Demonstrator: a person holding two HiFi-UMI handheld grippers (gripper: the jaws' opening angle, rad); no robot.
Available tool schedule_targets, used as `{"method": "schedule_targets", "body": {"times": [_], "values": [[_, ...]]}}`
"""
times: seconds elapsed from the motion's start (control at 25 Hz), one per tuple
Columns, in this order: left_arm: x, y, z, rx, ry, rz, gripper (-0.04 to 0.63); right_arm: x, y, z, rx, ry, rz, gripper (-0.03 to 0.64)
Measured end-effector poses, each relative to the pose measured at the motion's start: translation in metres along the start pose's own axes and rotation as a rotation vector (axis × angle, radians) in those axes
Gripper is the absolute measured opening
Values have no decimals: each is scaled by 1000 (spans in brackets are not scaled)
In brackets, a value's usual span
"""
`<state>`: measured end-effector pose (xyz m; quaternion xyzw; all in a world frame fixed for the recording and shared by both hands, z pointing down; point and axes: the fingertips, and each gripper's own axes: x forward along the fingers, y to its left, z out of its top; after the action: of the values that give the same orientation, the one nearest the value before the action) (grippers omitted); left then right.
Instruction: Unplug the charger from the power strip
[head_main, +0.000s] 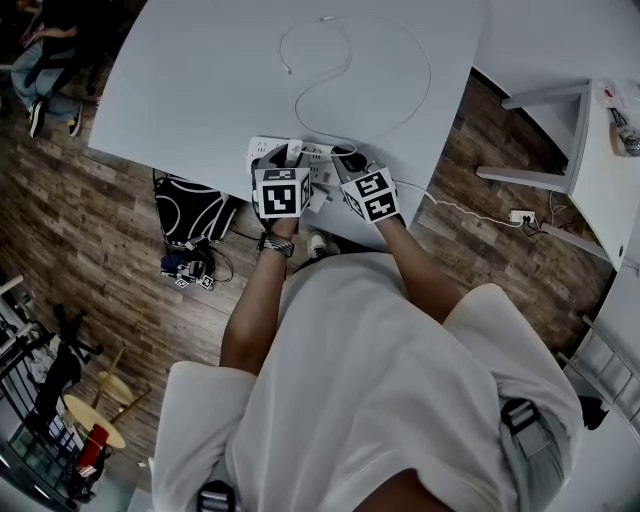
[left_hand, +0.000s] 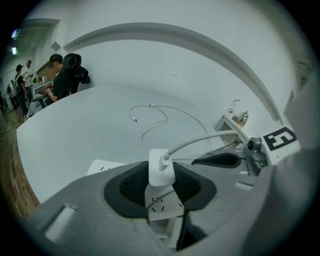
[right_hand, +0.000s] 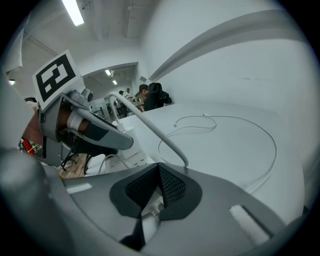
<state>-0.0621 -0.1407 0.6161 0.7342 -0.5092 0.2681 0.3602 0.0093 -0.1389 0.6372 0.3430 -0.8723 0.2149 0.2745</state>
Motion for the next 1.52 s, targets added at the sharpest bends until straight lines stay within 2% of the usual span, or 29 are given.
{"method": "schedule_targets", "body": {"times": [1.52], "values": [[-2, -1, -1, -37, -5, -41, 149, 0, 0, 0, 24, 11, 11, 2]]}}
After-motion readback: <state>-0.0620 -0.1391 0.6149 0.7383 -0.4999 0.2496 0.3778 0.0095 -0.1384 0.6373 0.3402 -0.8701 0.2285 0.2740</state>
